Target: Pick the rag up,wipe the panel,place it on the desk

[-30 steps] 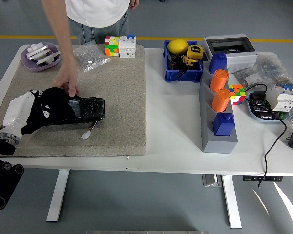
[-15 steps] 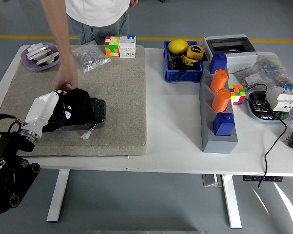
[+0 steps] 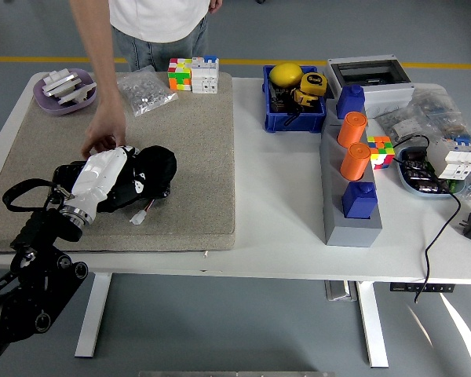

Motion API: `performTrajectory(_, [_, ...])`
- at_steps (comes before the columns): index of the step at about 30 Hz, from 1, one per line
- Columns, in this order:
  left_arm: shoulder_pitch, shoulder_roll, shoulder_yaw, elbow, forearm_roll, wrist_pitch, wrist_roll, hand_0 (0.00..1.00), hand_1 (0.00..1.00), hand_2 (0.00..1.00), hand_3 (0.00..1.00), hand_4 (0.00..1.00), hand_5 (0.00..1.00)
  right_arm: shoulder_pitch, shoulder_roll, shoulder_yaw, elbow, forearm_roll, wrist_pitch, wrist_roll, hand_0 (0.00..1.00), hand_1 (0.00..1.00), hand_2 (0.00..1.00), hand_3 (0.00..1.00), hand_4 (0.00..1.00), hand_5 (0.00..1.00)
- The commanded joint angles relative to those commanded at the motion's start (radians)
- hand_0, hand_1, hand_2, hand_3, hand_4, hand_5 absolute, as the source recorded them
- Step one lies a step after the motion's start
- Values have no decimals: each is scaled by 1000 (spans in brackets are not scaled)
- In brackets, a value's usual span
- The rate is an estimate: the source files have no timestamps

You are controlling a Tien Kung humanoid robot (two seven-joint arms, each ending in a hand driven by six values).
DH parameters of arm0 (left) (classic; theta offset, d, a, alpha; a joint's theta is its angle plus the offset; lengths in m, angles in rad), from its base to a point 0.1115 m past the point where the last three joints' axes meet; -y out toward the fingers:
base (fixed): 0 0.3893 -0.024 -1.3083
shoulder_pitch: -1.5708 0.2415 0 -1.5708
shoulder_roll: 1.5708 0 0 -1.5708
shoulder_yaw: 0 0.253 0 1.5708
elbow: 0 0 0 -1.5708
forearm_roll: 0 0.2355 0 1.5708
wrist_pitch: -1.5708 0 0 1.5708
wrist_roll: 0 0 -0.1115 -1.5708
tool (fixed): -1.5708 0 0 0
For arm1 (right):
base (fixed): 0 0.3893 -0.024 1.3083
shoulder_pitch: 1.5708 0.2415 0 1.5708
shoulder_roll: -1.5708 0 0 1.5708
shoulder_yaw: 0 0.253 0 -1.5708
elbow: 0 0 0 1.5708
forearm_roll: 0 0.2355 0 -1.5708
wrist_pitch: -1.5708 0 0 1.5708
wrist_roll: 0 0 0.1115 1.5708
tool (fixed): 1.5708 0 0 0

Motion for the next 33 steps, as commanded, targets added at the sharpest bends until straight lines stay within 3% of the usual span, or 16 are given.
performTrajectory(7, [-10, -10, 32, -6, 9, -2, 9, 248, 238, 734, 485, 2, 2, 1, 1, 4, 0, -4, 3, 0, 764, 649, 678, 585, 998, 492])
performTrajectory(13, [-9, -8, 16, 3, 14, 1, 9, 247, 239, 732, 484, 2, 2, 1, 1, 6, 0, -8, 4, 1, 763, 648, 680, 585, 998, 494])
performTrajectory(33, [19, 29, -132, 60, 69, 12, 20, 247, 238, 723, 483, 2, 2, -1, -4, 30, 0, -30, 9, 3, 762, 644, 682, 590, 998, 497])
